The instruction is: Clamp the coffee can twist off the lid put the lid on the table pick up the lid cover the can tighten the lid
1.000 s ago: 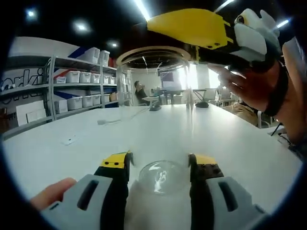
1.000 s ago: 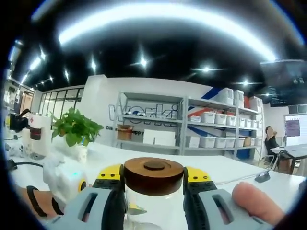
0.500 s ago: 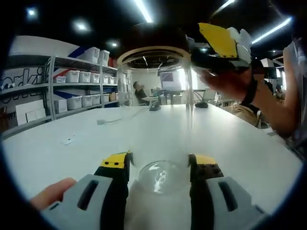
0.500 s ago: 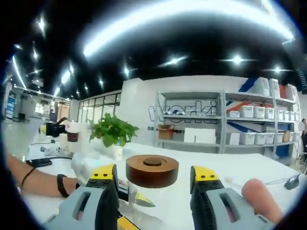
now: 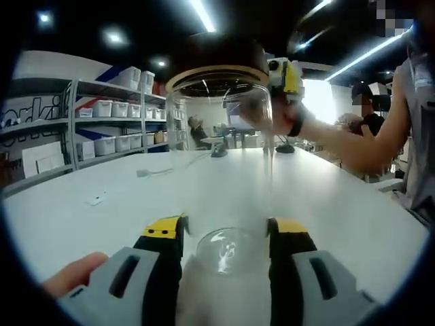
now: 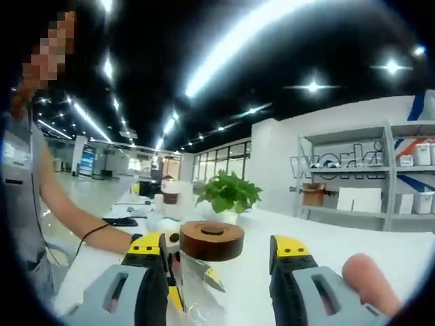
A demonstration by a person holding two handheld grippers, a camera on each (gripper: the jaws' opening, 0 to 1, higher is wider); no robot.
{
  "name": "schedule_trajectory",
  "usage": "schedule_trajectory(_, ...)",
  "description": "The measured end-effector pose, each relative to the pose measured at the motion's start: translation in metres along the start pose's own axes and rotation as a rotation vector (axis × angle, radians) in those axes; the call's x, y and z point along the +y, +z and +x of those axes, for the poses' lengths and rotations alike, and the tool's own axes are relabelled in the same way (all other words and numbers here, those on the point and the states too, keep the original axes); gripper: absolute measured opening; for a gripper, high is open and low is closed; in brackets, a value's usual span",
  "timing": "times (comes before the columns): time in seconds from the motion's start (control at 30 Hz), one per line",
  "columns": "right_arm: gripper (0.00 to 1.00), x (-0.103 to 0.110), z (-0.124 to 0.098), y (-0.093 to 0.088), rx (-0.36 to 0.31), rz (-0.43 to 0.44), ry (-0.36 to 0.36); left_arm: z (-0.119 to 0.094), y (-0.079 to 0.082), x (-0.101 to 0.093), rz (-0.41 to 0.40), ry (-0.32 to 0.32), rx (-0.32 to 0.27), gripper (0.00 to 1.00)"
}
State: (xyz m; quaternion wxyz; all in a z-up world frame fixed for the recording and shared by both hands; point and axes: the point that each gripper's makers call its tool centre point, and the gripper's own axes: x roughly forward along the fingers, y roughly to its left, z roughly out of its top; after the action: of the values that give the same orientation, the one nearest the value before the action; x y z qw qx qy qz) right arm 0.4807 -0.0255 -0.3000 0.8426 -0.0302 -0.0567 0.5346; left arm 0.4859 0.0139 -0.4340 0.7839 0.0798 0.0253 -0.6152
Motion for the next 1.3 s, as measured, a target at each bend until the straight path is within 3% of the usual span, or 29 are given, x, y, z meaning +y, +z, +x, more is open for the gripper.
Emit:
schedule_trajectory(0.1, 0.56, -0.001, 0.007, -0.010, -0.018, -0.032, 0.081, 0.001, 0.000, -0.001, 0.003, -0.003, -0.001, 0.40)
schedule_trajectory(0.2, 0.56, 0.005, 0.014, -0.016, -0.057, 0.013, 0.161, 0.001, 0.000, -0.001, 0.003, -0.005, -0.001, 0.40)
schedule_trajectory(0.37, 0.56, 0.003, 0.022, -0.031, -0.063, 0.037, 0.177, 0.002, 0.000, -0.002, 0.002, -0.008, -0.002, 0.40)
schedule_trajectory(0.5, 0.56, 0.010, 0.024, -0.030, -0.140, 0.144, 0.230, 0.002, 0.000, 0.001, -0.001, -0.014, -0.003, 0.40)
schedule_trajectory(0.8, 0.53, 0.025, 0.028, -0.076, -0.067, 0.139, 0.329, 0.002, -0.001, 0.005, 0.007, -0.022, -0.006, 0.41)
schedule_trajectory(0.9, 0.48, 0.023, 0.030, -0.084, -0.060, 0.157, 0.331, 0.004, -0.002, 0.008, 0.010, -0.023, -0.006, 0.41)
schedule_trajectory(0.97, 0.48, 0.024, 0.033, -0.083, -0.096, 0.201, 0.332, 0.004, -0.002, 0.009, 0.011, -0.031, -0.007, 0.41)
schedule_trajectory(1.03, 0.45, 0.021, 0.038, -0.085, -0.074, 0.176, 0.298, 0.004, -0.003, 0.010, 0.011, -0.034, -0.009, 0.41)
schedule_trajectory(1.23, 0.45, 0.021, 0.036, -0.087, -0.080, 0.193, 0.316, 0.004, -0.003, 0.012, 0.008, -0.042, -0.009, 0.41)
schedule_trajectory(1.3, 0.45, 0.021, 0.037, -0.088, -0.081, 0.207, 0.321, 0.004, -0.001, 0.009, -0.067, -0.061, -0.011, 0.43)
